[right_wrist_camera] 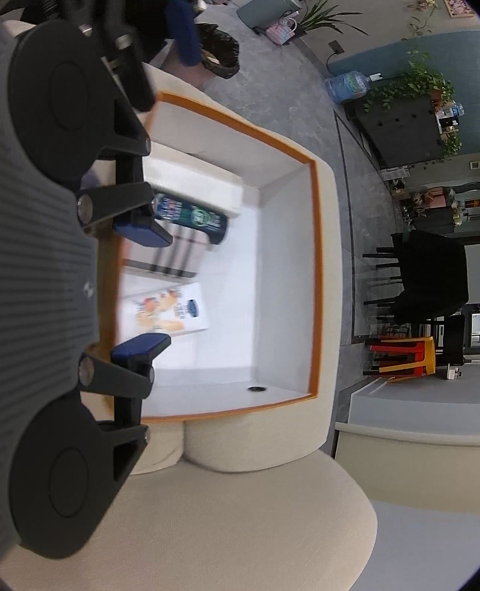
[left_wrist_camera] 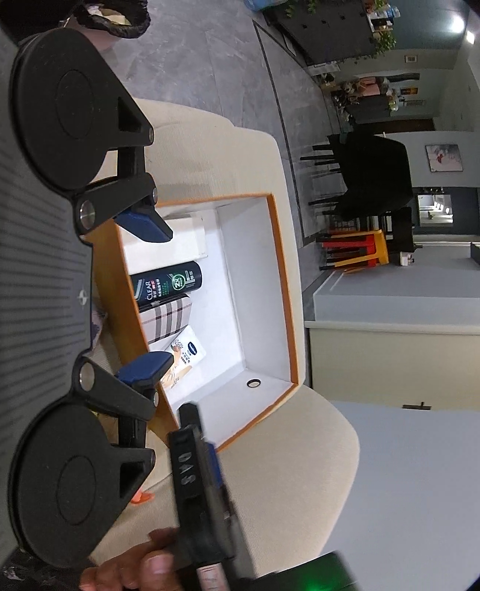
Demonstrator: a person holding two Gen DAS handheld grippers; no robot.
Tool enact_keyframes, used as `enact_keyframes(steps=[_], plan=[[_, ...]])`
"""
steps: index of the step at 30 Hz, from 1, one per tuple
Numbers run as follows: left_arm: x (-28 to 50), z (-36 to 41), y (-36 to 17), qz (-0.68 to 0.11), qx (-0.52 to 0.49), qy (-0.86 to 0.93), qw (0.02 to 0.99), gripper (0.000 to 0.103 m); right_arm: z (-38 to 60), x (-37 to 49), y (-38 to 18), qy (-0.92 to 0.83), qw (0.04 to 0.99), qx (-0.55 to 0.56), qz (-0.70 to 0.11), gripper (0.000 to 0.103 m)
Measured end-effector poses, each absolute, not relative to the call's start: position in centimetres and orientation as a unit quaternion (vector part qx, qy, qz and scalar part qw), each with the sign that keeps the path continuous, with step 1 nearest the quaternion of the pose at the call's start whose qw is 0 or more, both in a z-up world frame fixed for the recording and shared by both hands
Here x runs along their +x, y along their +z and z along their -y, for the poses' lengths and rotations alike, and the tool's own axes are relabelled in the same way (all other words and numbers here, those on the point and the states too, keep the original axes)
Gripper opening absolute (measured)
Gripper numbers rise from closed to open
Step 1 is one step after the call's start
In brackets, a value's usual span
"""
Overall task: Organize rigid objects
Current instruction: 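Release the plaid case and Vaseline tube into the shoebox, withdraw both tools, then reach to the clear cube box with the right tool while the left tool reaches the pink cup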
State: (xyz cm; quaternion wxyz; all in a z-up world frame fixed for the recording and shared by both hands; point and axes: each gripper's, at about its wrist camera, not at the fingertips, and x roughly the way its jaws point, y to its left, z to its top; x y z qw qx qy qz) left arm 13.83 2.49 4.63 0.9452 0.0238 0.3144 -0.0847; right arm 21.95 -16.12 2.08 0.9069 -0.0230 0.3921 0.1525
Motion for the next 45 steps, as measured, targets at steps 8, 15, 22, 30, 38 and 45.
enact_keyframes(steps=[8, 15, 22, 30, 38, 45], plan=[[10.2, -4.1, 4.2, -0.304, -0.004, -0.087, 0.949, 0.081, 17.9, 16.2, 1.4, 0.134, 0.902, -0.035, -0.409, 0.053], [6.5, -5.1, 2.5, -0.305, -0.042, -0.090, 0.947, 0.081, 19.9, 11.6, 0.4, 0.115, 0.896, -0.049, -0.425, 0.053], [4.6, -6.3, 1.0, -0.324, -0.057, -0.082, 0.941, 0.083, 20.9, 8.7, 0.2, 0.107, 0.892, -0.057, -0.435, 0.054], [3.9, -5.0, -1.8, -0.355, -0.056, -0.100, 0.928, 0.083, 21.2, 7.0, -1.9, 0.102, 0.880, -0.057, -0.460, 0.055], [4.1, -2.9, -3.9, -0.369, -0.050, -0.119, 0.920, 0.083, 19.7, 5.8, -4.7, 0.117, 0.863, -0.071, -0.487, 0.055], [5.7, -1.8, -4.4, -0.375, -0.046, -0.125, 0.917, 0.083, 17.7, 5.1, -6.6, 0.140, 0.848, -0.081, -0.505, 0.056]])
